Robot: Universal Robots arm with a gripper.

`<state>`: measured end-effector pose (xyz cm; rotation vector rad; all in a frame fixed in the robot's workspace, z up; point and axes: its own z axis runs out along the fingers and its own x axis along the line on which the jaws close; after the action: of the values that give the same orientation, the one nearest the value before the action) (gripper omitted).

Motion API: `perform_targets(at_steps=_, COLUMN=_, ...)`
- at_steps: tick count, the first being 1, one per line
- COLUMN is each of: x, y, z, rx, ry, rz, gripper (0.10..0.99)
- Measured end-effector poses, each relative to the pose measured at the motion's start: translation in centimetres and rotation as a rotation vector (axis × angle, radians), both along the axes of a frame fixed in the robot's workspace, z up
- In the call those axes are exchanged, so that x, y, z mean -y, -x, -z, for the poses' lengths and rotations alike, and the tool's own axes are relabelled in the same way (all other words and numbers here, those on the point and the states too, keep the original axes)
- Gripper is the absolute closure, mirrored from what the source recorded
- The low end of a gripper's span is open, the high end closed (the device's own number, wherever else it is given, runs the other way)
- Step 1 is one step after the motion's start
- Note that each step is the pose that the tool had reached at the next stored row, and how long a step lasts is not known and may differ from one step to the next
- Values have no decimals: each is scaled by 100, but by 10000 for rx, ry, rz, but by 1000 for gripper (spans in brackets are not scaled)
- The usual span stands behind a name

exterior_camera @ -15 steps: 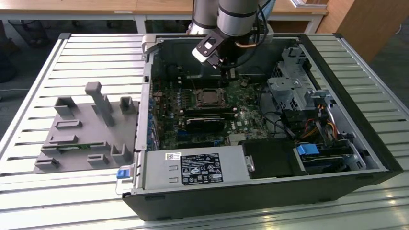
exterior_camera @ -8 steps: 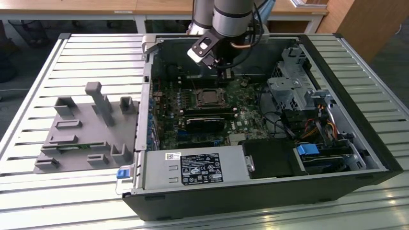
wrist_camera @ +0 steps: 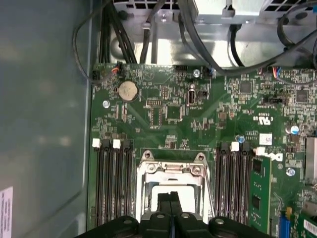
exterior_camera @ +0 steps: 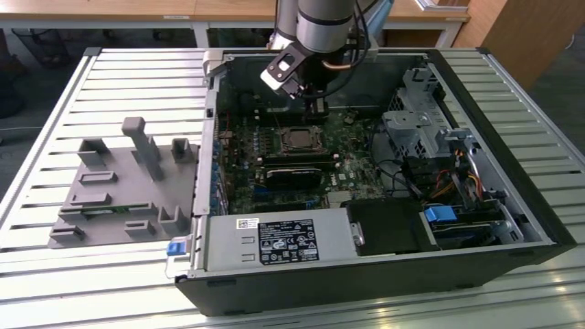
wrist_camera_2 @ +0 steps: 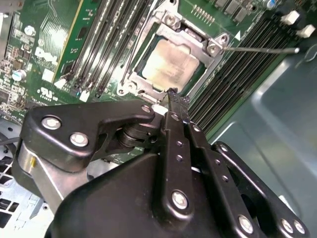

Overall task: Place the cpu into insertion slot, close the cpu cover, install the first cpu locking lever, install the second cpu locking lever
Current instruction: 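Close the cpu cover, then install the first cpu locking lever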

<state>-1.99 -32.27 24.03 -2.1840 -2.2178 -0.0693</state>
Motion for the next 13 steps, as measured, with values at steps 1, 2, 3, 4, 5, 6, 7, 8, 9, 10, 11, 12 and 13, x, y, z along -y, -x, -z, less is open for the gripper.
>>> perform_targets(at_steps=1, x=0, y=13, z=1, rx=0, ry=0, rz=1, gripper=969)
perform_targets(at_steps=2, x=0, y=24, z=2, rx=0, ry=0, rz=1, gripper=969)
perform_targets(at_steps=3, x=0, y=36, z=2, rx=0, ry=0, rz=1, gripper=969)
perform_targets(at_steps=4, x=0, y=46, z=3, rx=0, ry=1, rz=1, gripper=969)
perform_targets(at_steps=5, x=0, y=56, z=4, rx=0, ry=0, rz=1, gripper=969)
perform_targets(at_steps=6, x=0, y=64, z=5, rx=0, ry=0, rz=1, gripper=969)
perform_targets(at_steps=7, x=0, y=69, z=5, rx=0, ry=1, rz=1, gripper=969)
perform_targets(at_steps=8, x=0, y=73, z=6, rx=-1, ry=1, rz=1, gripper=969)
perform_targets(at_steps=9, x=0, y=77, z=6, rx=-1, ry=2, rz=1, gripper=969)
perform_targets(at_steps=10, x=0, y=79, z=6, rx=-1, ry=1, rz=1, gripper=969)
perform_targets(at_steps=11, x=0, y=79, z=7, rx=0, ry=1, rz=-1, gripper=969)
perform_targets(at_steps=12, x=0, y=79, z=7, rx=-1, ry=1, rz=-1, gripper=969)
perform_targets(at_steps=13, x=0, y=80, z=7, rx=0, ry=1, rz=0, gripper=969)
